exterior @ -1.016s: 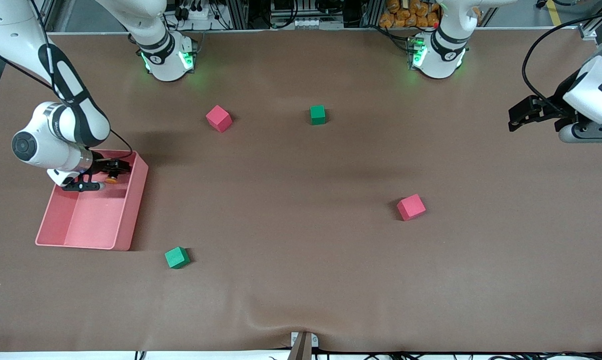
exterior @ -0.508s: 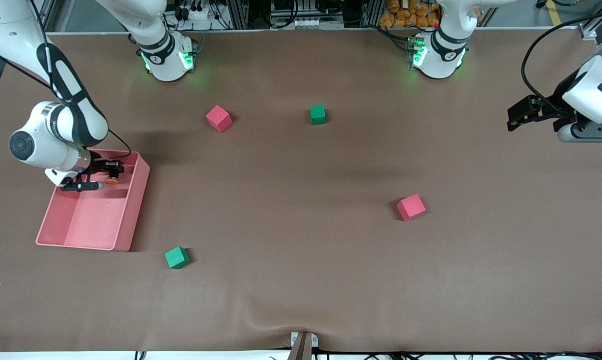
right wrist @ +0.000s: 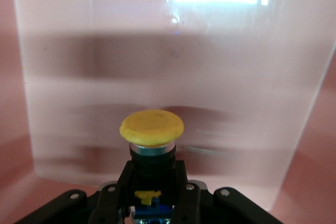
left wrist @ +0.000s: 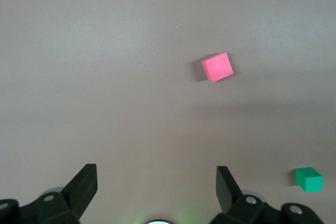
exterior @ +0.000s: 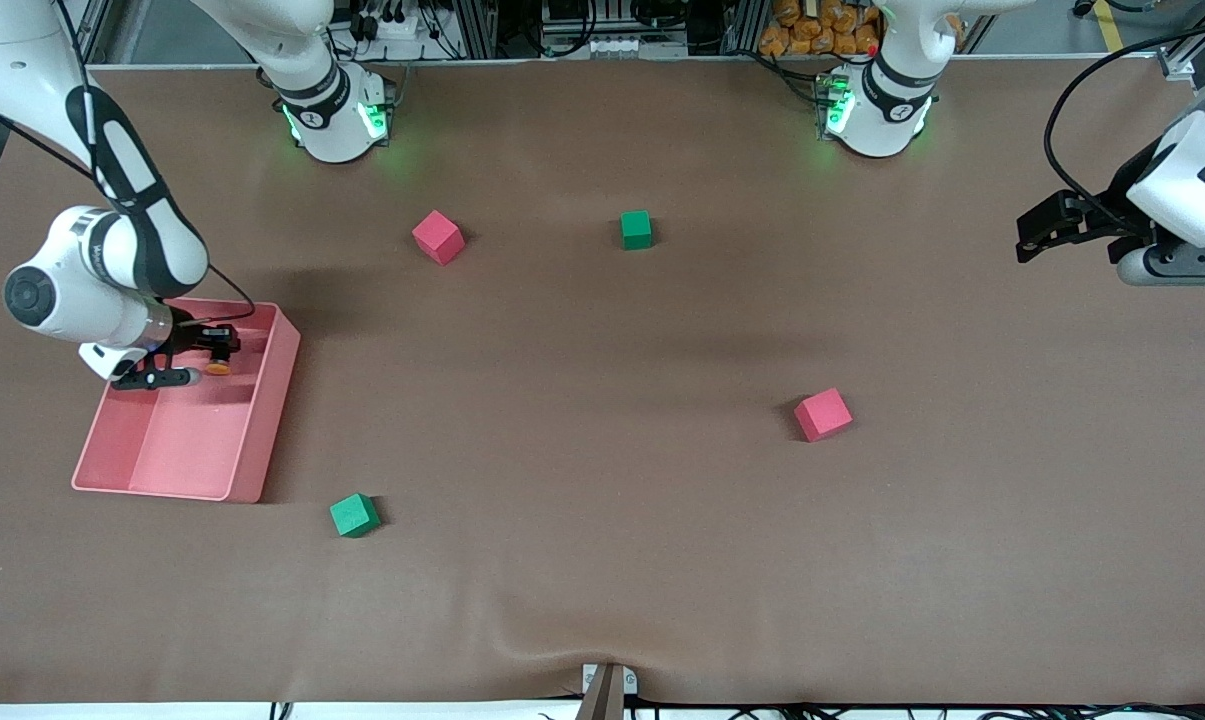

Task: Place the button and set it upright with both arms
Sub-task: 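Close the right gripper on the button's blue base, then lift the button out of the tray and carry it to mid-table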

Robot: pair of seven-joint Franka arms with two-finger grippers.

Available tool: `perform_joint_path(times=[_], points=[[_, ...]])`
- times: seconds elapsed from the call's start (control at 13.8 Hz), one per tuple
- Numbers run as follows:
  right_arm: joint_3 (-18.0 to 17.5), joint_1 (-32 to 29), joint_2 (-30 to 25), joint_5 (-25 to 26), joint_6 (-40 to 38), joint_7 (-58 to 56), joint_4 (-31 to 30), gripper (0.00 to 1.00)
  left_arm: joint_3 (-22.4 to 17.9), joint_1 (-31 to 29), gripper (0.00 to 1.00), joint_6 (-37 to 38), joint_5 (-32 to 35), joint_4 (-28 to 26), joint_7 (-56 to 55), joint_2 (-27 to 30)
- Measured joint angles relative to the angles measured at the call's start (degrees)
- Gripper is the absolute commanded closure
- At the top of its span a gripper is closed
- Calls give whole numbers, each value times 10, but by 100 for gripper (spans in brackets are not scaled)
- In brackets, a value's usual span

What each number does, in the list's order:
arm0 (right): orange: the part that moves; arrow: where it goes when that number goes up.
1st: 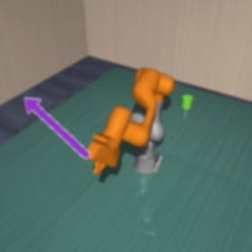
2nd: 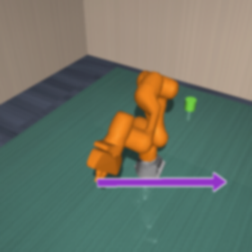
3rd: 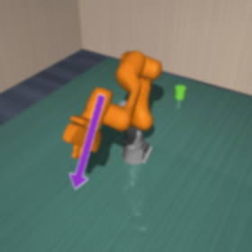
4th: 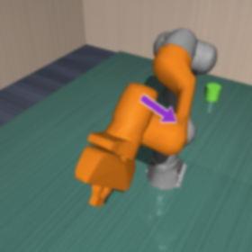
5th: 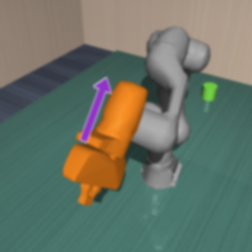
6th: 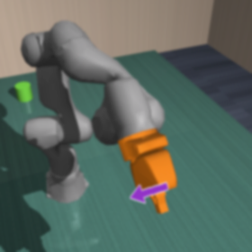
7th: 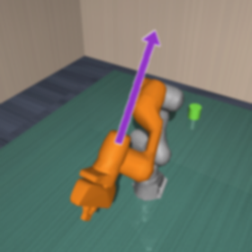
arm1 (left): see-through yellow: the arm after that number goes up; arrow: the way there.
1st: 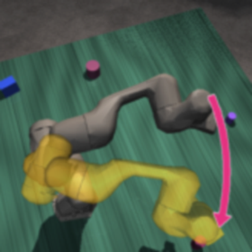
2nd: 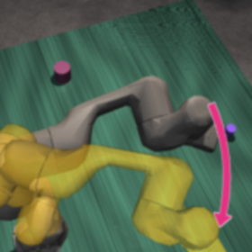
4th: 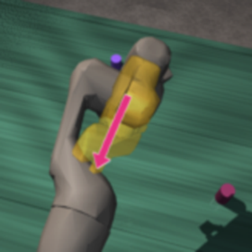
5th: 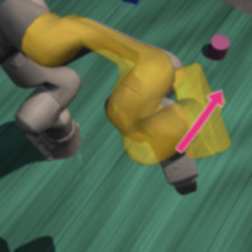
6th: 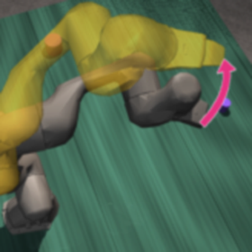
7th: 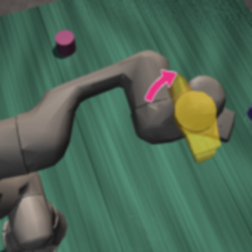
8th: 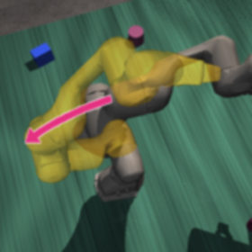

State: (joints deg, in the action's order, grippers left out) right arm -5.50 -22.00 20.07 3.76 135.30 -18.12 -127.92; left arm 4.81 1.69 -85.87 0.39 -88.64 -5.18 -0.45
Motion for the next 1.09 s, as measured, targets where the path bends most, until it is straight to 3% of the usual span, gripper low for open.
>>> perform_joint_path(times=[0.36,0.73,1.09], points=[[-5,16,-2,0,-86,-39,88,100,0,0,0,0,0,0,0,0],[-7,31,-11,0,-110,-133,136,100,0,0,0,0,0,0,1,-1],[-11,103,-31,-1,-185,-183,197,100,0,1,0,1,0,0,1,-2]])
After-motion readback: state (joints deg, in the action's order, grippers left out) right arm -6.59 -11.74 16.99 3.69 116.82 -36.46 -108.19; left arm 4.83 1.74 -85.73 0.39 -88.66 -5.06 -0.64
